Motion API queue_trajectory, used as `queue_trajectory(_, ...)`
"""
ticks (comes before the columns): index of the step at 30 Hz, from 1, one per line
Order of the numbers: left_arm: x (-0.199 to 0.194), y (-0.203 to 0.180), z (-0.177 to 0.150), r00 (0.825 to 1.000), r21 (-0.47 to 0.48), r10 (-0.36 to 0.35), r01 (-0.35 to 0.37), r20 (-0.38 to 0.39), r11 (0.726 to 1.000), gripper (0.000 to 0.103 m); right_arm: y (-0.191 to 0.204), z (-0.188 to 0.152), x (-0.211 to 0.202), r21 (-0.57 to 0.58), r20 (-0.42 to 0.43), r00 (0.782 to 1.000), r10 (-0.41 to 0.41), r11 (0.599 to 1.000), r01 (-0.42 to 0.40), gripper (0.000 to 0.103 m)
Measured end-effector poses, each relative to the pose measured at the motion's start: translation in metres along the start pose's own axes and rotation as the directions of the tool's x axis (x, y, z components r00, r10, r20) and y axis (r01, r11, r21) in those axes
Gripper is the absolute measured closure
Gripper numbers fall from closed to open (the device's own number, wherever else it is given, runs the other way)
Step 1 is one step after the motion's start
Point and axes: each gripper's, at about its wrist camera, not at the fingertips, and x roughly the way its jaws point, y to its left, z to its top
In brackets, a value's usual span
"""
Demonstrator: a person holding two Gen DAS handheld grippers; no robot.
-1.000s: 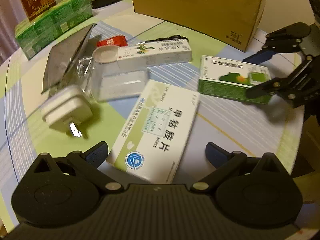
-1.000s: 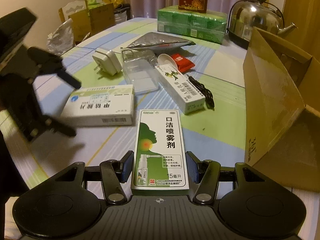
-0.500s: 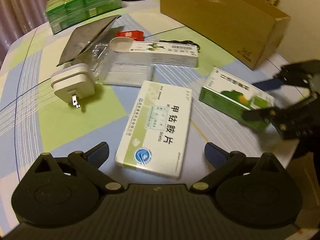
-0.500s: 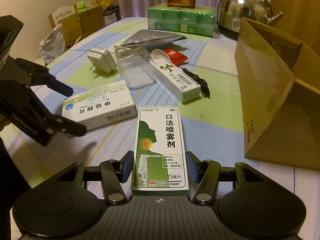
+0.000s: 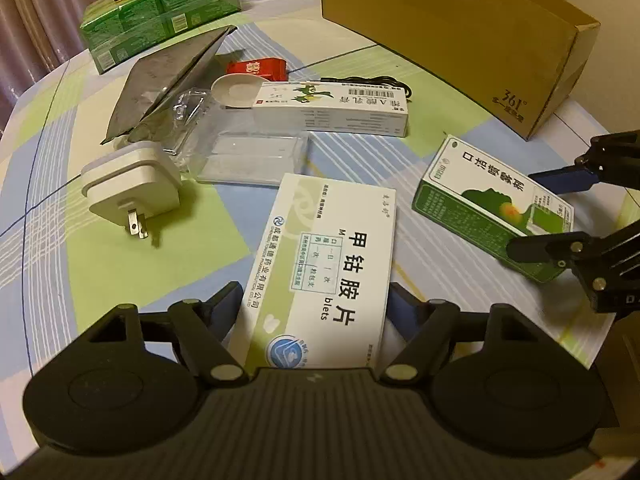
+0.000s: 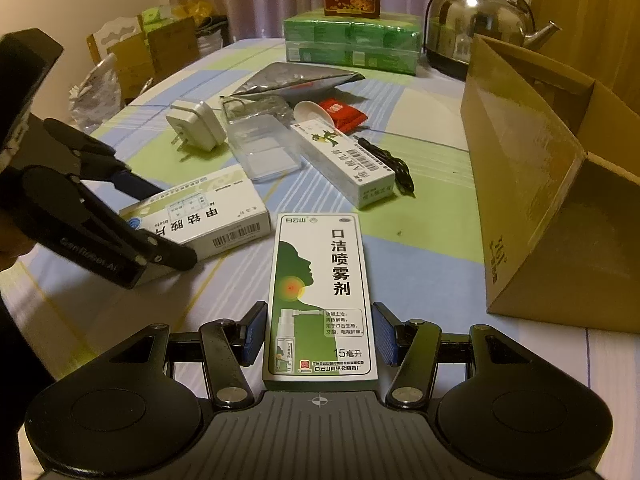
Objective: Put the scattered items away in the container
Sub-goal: 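Grasp the white medicine box with the left gripper while the right holds the spray box, then carry both held boxes over the open cardboard box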
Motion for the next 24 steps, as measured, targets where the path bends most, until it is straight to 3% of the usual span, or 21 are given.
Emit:
queue_trajectory(5,-0.005,-0.007,-0.006,1.0,-0.013,0.003,-0.003,-0.007,1.0,0.031,0.004,-0.001,0.005,-0.016,-0.008,1.0,-0.024,1.0,0.024,0.051)
queue_trajectory(16,-0.004,-0.018,-0.01,0.999,0.061,0.033,-0.035,0.032,0.997,0.03,0.004,0.003,0.017,0.004,-0.027,0.999,-0.033,0.999,0.033,0.05)
queue_trajectory(24,-0.002,-0.009,-0.007,1.0,-0.032,0.003,-0.002,0.025,0.999,0.033,0.004,0.006,0.019,0.015,-0.029,0.999,-0.037,0.999,0.038,0.05)
